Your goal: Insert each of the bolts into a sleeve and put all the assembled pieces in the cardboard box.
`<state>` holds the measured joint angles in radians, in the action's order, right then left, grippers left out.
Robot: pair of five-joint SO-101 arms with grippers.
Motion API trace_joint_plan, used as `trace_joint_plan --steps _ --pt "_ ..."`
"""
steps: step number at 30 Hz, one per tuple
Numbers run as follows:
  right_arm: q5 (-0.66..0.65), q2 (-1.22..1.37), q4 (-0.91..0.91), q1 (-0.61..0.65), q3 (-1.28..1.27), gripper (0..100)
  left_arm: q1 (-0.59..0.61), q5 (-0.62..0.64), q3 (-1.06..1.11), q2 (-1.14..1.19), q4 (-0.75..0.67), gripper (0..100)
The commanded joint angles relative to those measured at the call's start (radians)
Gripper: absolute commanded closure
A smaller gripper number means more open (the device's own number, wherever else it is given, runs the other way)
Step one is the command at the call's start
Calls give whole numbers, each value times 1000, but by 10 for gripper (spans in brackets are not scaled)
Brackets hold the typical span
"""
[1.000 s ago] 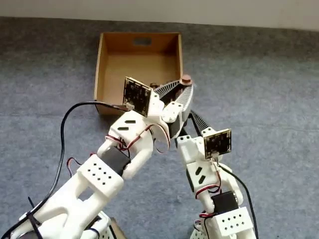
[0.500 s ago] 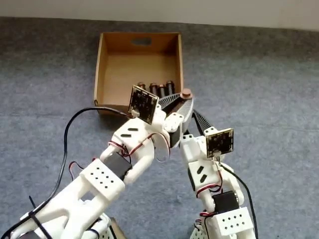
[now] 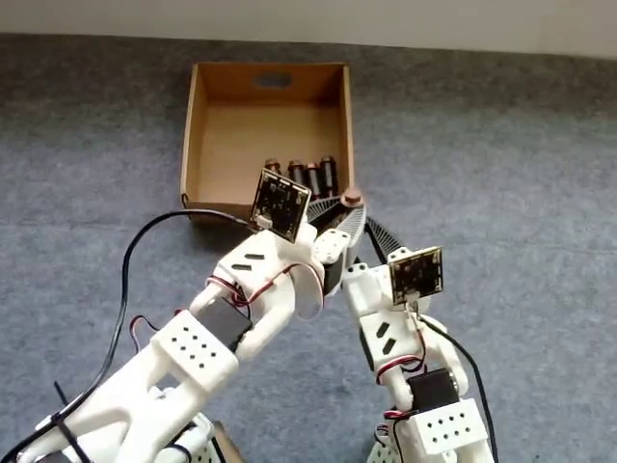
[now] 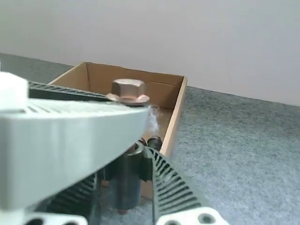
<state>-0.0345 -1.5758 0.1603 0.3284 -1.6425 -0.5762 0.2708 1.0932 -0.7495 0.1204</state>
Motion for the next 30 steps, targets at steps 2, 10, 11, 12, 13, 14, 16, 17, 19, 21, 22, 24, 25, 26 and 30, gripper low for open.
trace_joint_plan --steps 2,10,11,12,13,14,16,17,19,21,22,24,25,26,30 --pt "-2 -18 -27 -36 42 993 -7 -12 4 1 80 989" --pt "-2 -18 -25 -36 42 993 -31 -12 12 -44 84 986" --pt "-2 -18 -25 -36 42 993 -44 -9 13 -70 91 973" --pt "-2 -18 -25 -36 42 993 -58 -9 12 -97 110 953" --pt "-2 -18 -25 -36 42 993 -68 -9 8 -125 137 928" --pt "-2 -18 -25 -36 42 993 -76 -9 7 -154 160 901" --pt "-2 -18 -24 -36 42 993 -82 -9 8 -197 195 864" --pt "-2 -18 -24 -36 42 993 -82 -9 12 -214 207 856" --pt "-2 -18 -24 -36 42 993 -81 -9 13 -226 239 861" --pt "-2 -18 -24 -36 42 993 -81 -9 13 -226 256 862" --pt "-2 -18 -22 -36 42 993 -81 -9 13 -226 261 861" --pt "-2 -18 -21 -36 42 993 -81 -9 13 -232 261 860" --pt "-2 -18 -21 -36 41 993 -81 -9 12 -234 261 860" --pt "-2 -18 -21 -36 41 993 -81 -9 5 -234 261 860" --pt "-2 -18 -25 -36 21 993 -73 -11 -25 -236 285 862"
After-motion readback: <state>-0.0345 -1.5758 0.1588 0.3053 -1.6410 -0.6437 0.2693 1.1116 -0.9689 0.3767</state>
